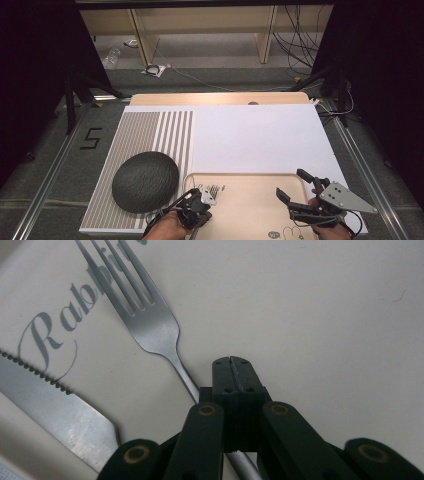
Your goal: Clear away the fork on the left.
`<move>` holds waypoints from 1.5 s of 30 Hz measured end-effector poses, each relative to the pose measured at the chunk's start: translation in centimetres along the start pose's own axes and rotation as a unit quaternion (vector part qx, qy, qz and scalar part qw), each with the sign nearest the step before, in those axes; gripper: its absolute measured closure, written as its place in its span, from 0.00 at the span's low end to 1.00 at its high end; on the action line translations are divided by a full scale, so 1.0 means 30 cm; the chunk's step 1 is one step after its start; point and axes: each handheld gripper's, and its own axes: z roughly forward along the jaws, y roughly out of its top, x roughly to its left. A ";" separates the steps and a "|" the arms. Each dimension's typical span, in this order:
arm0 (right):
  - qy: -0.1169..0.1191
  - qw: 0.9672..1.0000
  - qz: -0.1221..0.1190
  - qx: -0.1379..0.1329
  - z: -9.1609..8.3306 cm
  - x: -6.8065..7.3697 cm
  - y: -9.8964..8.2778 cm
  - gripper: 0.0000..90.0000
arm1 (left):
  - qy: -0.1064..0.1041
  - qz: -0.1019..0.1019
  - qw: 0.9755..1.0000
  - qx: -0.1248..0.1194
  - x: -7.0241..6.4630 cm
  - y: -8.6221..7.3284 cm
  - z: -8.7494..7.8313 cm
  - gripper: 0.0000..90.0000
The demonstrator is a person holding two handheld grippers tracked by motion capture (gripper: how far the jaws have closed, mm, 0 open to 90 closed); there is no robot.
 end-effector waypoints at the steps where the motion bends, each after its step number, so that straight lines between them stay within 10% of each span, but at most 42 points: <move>1: 0.000 1.000 -0.002 0.000 0.000 -0.001 0.000 0.18 | 0.001 0.000 1.000 0.002 0.003 0.000 -0.001 0.99; 31: 0.001 1.000 -0.002 0.001 0.000 0.000 0.000 0.18 | 0.016 -0.025 1.000 0.009 0.066 -0.020 -0.020 0.99; 45: -0.001 1.000 -0.001 0.001 -0.001 -0.001 0.000 0.18 | 0.009 -0.069 0.997 -0.045 0.103 -0.022 -0.096 0.49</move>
